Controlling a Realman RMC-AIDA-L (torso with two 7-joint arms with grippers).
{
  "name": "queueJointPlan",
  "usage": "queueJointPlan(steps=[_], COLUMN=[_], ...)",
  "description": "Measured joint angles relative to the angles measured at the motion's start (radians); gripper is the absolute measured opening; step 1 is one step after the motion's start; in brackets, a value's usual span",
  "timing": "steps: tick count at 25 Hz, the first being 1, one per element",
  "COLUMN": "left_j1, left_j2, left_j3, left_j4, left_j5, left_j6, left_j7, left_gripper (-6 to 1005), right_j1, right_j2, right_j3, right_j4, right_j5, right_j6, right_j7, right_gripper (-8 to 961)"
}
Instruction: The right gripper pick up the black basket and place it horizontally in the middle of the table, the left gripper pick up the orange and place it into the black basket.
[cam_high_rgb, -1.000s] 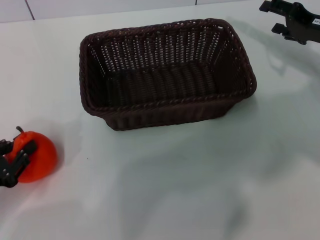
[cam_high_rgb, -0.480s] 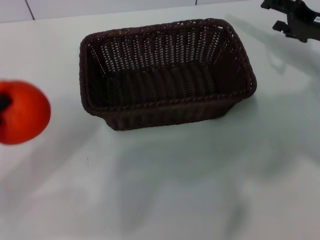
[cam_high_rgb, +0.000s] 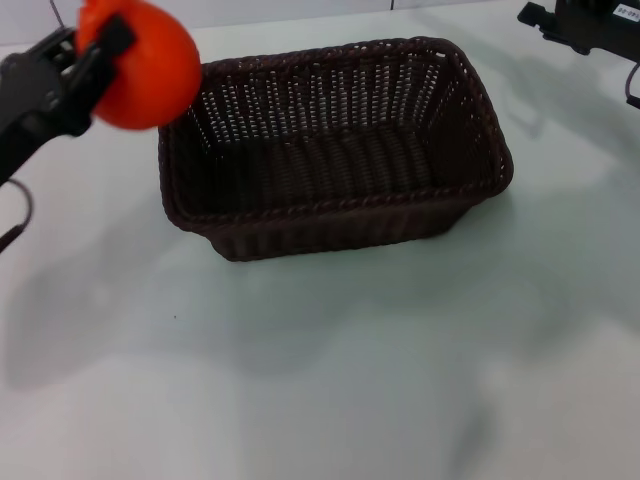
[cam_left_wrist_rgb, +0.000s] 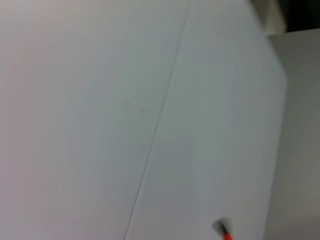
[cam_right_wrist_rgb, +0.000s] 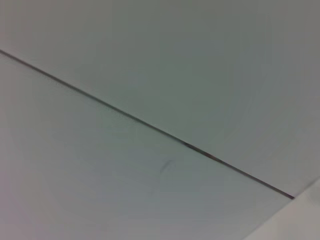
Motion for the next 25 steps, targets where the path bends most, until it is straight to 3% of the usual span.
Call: queueJointPlan(steps=[2, 9, 14, 20, 25], left_j1=[-0.028, -0.043, -0.030, 0.022, 0.095], left_j2=[-0.001, -0.002, -0.002, -0.003, -0.007], left_j3=[0.005, 0.019, 0.011, 0.008, 0.007], left_j4=[0.034, 0.051, 0.052, 0.052, 0.077], left_j5=[0.000, -0.002, -0.004, -0.080, -0.220], left_j6=[0.044, 0.048, 0.020, -0.039, -0.097], left_j7=[0.000, -0.006, -0.011, -0.005, 0.084], left_gripper=[134, 403, 550, 817, 880], right_j1=[0.001, -0.002, -0.003, 0.004, -0.003], right_j2=[0.006, 0.012, 0.030, 0.054, 0.069], right_j3=[0.000, 0.001, 0.009, 0.010, 0.011], right_j4=[0.010, 0.064, 0.074, 0.075, 0.089], right_j5=[0.027, 0.120, 0.163, 0.216, 0.350], right_j6=[0.000, -0.008, -0.025, -0.041, -0.043], right_j7=[-0.037, -0.147, -0.219, -0.308, -0.463], right_gripper=[888, 888, 888, 888, 888])
